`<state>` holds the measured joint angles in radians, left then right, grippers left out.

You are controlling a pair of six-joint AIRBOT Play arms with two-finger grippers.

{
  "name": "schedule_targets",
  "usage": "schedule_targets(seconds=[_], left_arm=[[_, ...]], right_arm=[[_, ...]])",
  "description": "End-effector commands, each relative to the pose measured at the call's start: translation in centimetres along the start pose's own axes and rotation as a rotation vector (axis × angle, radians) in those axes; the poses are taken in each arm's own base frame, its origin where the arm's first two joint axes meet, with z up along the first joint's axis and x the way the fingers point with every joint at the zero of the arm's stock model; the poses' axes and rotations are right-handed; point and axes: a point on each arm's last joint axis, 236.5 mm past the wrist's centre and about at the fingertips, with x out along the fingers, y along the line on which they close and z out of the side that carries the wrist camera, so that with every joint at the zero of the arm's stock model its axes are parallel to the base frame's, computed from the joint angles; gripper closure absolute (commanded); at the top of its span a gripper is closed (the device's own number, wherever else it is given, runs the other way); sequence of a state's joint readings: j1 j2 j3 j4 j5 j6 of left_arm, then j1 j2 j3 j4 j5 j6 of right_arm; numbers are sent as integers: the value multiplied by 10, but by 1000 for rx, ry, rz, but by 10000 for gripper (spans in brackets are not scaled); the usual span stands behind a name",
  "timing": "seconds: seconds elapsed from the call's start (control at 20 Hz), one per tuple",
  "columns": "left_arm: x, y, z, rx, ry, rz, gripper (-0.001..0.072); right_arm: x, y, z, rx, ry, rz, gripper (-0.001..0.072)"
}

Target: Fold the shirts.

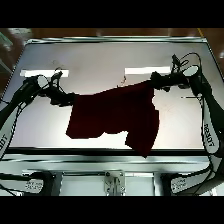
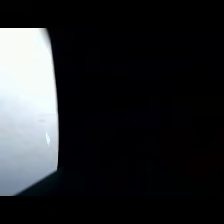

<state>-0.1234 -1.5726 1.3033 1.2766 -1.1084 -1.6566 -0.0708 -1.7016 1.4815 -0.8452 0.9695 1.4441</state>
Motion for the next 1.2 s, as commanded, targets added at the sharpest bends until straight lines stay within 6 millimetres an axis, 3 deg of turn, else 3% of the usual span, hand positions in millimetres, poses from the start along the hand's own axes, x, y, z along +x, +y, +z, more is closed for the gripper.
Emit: schedule_targets(seconds=[0.0, 0.1, 0.2, 0.3, 0.4, 0.55, 0.65, 0.7, 0.75, 1.05, 1.1, 1.15], left_arm=[[6, -6, -3, -10, 59, -67, 66], [-20, 24, -24, 46, 192, -35, 67], [-47, 58, -55, 17, 324, -38, 68], [-62, 81, -79, -62, 354, -68, 68], [-55, 83, -105, -137, 337, -150, 68], [-13, 64, -153, -229, 328, -282, 68], [10, 44, -168, -281, 298, -394, 78], [17, 40, -168, -305, 266, -423, 153], [23, 41, -165, -327, 239, -419, 169], [38, 46, -149, -320, 157, -362, 190], [42, 47, -145, -326, 144, -349, 292], [41, 45, -139, -336, 127, -359, 521]], right_arm=[[0, 9, -8, -6, 42, 39, 215], [-41, -6, -2, -67, 58, -24, 196], [-95, -49, -13, -108, 136, -173, 196], [-151, -104, -47, -56, 276, -335, 197], [-182, -131, -83, 51, 381, -346, 196], [-182, -140, -117, 193, 395, -249, 196], [-171, -139, -133, 227, 413, -211, 196], [-166, -138, -140, 231, 429, -205, 196], [-161, -136, -143, 230, 439, -200, 196], [-150, -130, -141, 214, 427, -206, 196], [-151, -130, -143, 216, 437, -209, 142], [-152, -131, -146, 214, 451, -213, 20]])
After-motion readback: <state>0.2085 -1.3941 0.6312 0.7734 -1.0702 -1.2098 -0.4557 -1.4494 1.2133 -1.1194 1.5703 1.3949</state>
